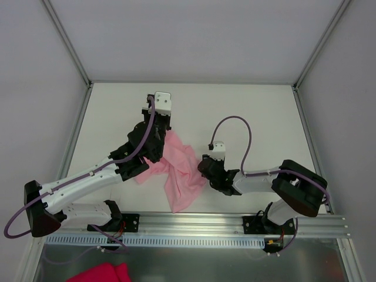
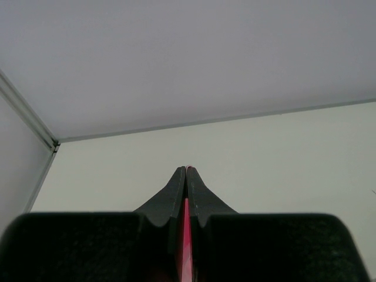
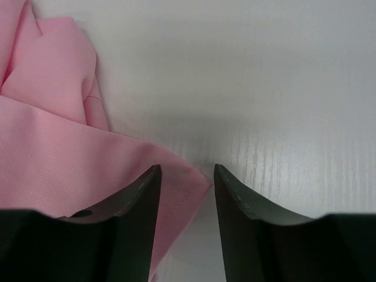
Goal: Fold and stack the t-shirts
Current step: Flatten out the tshirt
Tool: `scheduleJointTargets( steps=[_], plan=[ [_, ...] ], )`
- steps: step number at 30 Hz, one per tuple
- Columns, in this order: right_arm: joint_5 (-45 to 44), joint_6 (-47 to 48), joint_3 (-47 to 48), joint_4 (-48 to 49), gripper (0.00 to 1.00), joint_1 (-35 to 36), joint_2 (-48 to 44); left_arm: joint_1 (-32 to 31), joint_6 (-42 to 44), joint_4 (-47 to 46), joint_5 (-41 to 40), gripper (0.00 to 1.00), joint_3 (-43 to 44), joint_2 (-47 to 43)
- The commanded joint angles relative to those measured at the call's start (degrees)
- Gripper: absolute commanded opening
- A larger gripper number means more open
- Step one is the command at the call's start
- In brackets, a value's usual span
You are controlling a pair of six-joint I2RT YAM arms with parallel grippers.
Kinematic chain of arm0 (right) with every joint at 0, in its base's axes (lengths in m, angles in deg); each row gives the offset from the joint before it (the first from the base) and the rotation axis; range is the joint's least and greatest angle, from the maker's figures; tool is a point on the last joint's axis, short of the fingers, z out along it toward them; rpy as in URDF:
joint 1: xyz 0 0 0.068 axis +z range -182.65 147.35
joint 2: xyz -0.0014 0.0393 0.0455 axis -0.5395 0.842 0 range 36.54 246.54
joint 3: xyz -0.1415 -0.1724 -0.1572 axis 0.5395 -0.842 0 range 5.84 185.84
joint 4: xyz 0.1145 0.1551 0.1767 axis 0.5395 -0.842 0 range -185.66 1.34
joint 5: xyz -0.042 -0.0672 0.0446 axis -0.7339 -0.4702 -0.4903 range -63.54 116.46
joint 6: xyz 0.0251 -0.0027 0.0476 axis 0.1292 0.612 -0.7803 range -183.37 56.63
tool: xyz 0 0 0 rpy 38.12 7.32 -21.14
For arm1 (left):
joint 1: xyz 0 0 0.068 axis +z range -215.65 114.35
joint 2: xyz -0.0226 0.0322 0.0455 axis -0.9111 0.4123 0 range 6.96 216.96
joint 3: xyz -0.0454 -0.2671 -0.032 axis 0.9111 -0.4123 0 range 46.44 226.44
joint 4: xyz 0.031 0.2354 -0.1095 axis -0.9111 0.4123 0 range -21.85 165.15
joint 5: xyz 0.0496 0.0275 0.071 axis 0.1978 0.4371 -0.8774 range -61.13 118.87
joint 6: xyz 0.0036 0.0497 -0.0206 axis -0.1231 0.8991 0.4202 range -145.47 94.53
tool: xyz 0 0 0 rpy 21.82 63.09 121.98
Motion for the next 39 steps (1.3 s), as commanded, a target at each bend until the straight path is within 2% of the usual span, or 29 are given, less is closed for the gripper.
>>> scheduleJointTargets(
  steps=[1,2,4,5,6,10,14,18,21,26,28,33,39],
  plan=[
    [1.45,-1.24,0.97,1.61,0.44,-0.42,1.55,-0.54,0.42,-2.28,-1.24,0.00,-0.22,-1.32],
    [1.45,-1.15,0.97,1.52,0.37,-0.42,1.55,-0.54,0.42,-2.28,-1.16,0.00,-0.22,-1.32],
    [1.45,-1.07,1.14,1.44,0.30,-0.50,1.64,-0.54,0.42,-2.28,-1.16,0.00,-0.13,-1.05],
    [1.36,-1.15,1.32,1.17,0.21,-0.42,1.64,-0.54,0.42,-2.20,-1.07,0.00,-0.13,-1.05],
    [1.36,-1.07,1.49,0.91,0.16,-0.42,1.64,-0.54,0.33,-2.28,-1.16,0.00,-0.13,-0.97],
    [1.01,-0.54,2.72,-0.32,0.01,-0.42,1.29,-0.54,0.68,-2.54,-1.33,0.00,-0.13,-0.70],
    [-0.56,1.21,6.57,-3.91,0.01,-0.51,0.06,-0.45,1.38,-3.85,-1.24,0.00,0.04,0.17],
    [-7.15,7.27,19.22,-18.29,0.01,-0.94,-2.39,0.60,0.95,-5.36,1.56,0.00,0.83,2.02],
    [-12.08,13.77,29.68,-25.25,0.01,-2.34,-6.43,2.97,-1.51,-1.16,5.77,0.00,6.60,5.00],
    [-22.00,23.18,43.13,-35.19,0.01,-3.41,-12.50,8.16,0.59,4.13,7.02,0.00,16.20,8.27],
    [-25.26,27.04,46.57,-35.65,0.01,-4.72,-13.82,10.00,0.33,5.80,8.07,0.00,17.88,7.13],
    [-23.96,32.06,48.43,-36.89,0.01,-9.90,-18.92,12.91,0.59,8.52,9.65,0.00,21.12,4.22],
    [-20.71,44.25,50.62,-30.22,0.01,-13.86,-20.42,13.53,3.93,4.76,11.67,0.00,23.86,3.00]
  ],
)
